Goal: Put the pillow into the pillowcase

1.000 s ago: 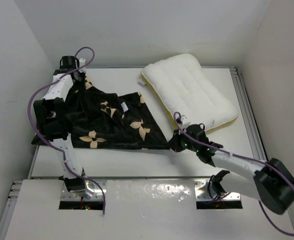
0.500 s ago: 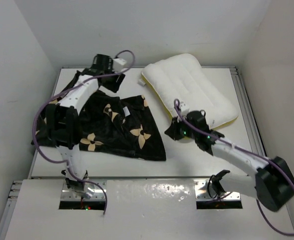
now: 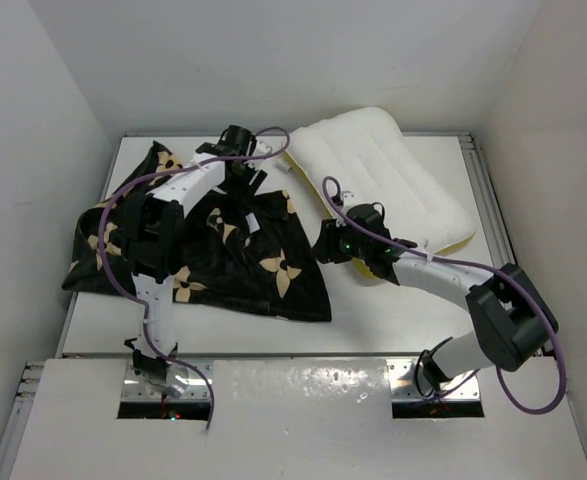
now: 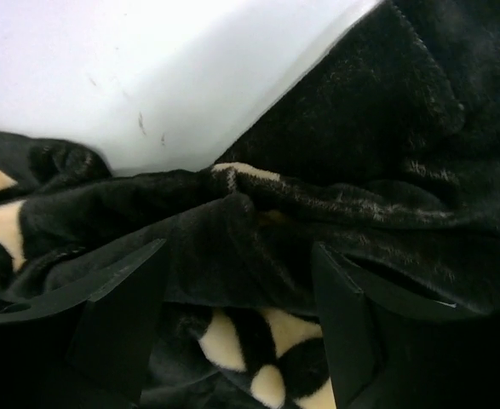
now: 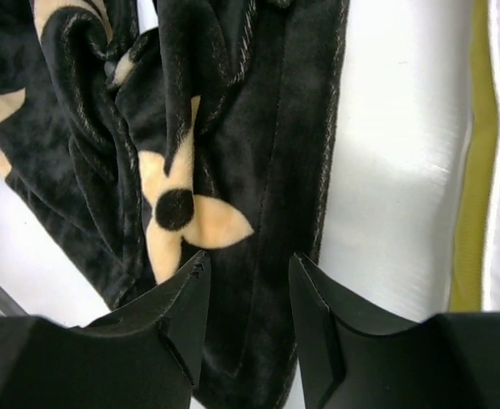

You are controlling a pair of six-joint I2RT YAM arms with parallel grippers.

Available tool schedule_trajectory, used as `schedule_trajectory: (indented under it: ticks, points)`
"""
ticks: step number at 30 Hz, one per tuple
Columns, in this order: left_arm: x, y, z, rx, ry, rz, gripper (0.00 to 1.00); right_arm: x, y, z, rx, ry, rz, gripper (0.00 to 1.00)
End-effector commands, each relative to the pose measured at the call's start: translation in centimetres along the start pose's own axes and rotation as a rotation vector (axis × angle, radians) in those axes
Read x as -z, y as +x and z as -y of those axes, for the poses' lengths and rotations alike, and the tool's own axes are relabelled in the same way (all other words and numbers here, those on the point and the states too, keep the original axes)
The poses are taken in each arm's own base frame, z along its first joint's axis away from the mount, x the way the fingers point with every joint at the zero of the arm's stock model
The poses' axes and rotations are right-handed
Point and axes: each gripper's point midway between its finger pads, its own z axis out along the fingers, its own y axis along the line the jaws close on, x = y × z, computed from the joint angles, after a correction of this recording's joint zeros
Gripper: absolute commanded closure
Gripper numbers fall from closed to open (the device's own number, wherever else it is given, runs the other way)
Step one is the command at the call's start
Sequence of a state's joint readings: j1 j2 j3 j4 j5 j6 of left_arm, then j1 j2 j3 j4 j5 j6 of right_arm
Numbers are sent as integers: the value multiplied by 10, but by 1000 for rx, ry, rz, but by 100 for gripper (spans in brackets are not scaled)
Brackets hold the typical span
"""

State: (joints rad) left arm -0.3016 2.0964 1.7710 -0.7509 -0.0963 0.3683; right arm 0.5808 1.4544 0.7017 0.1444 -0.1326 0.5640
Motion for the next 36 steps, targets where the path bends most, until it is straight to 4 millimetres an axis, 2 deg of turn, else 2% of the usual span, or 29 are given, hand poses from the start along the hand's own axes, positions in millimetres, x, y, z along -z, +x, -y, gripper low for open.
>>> schedule_trajectory:
  ticks: [1, 5, 6, 7, 8, 9, 10, 11, 12, 13, 14, 16, 17, 18, 19, 20, 21, 22, 27, 29, 33, 36]
  points:
    - [2, -13, -9, 51, -71, 34, 36, -6, -18, -7, -3, -2, 84, 58]
    - [-6, 0, -7, 55, -65, -13, 47, -10, -6, -7, 9, 3, 55, 58]
    - [-6, 3, -9, 57, -73, -18, 56, -11, -5, -7, 13, 4, 51, 57]
    - [-6, 5, -10, 60, -77, -23, 60, -14, -1, -5, 12, 9, 39, 56]
    - [-5, 7, -15, 65, -83, -23, 65, -16, 1, -2, 12, 19, 33, 43]
    - [-5, 9, -16, 67, -82, -28, 74, -18, 2, -1, 10, 22, 27, 34]
    - [-4, 9, -19, 74, -79, -25, 80, -22, -1, -2, 8, 25, 25, 28]
    - [-2, 9, -20, 72, -75, -24, 85, -29, 7, 4, -8, 41, -11, 12]
    - [1, 9, -20, 71, -55, -24, 100, -35, -1, -1, -14, 26, -5, 1]
    - [5, 7, -20, 61, -42, -20, 100, -43, 4, 4, -34, 33, -31, 1]
    - [10, 7, -12, 52, 20, -16, 100, -48, 2, 1, -37, 20, -34, 1]
    - [31, -8, -14, 30, 75, 55, 100, -58, -15, -3, -42, 6, -1, 1]
    - [41, -14, -8, 18, 123, 94, 100, -66, -14, 0, -46, 11, -7, 1]
    - [49, -17, -10, -6, 135, 116, 100, -71, -27, -3, -44, 6, 18, 1]
    - [68, -24, -14, -22, 131, 160, 100, -76, -36, -2, -38, 7, 34, 1]
    - [77, -25, -12, -38, 152, 176, 100, -85, -33, 3, -34, 24, 22, 1]
    - [87, -27, -13, -61, 158, 196, 100, -91, -51, 3, -21, 35, 59, 1]
    - [101, -30, -15, -108, 155, 223, 100, -95, -57, 7, -6, 50, 74, 1]
    - [143, -17, -18, -206, 160, 237, 100, -131, -82, 27, -20, 80, 104, 1]
    - [154, -11, -15, -221, 183, 236, 100, -141, -86, 25, -24, 70, 101, 1]
    - [182, -9, -10, -272, 200, 288, 100, -165, -60, 17, -8, 27, 69, 1]
    - [191, -5, -16, -286, 194, 314, 100, -173, -53, 5, -37, -18, 64, 5]
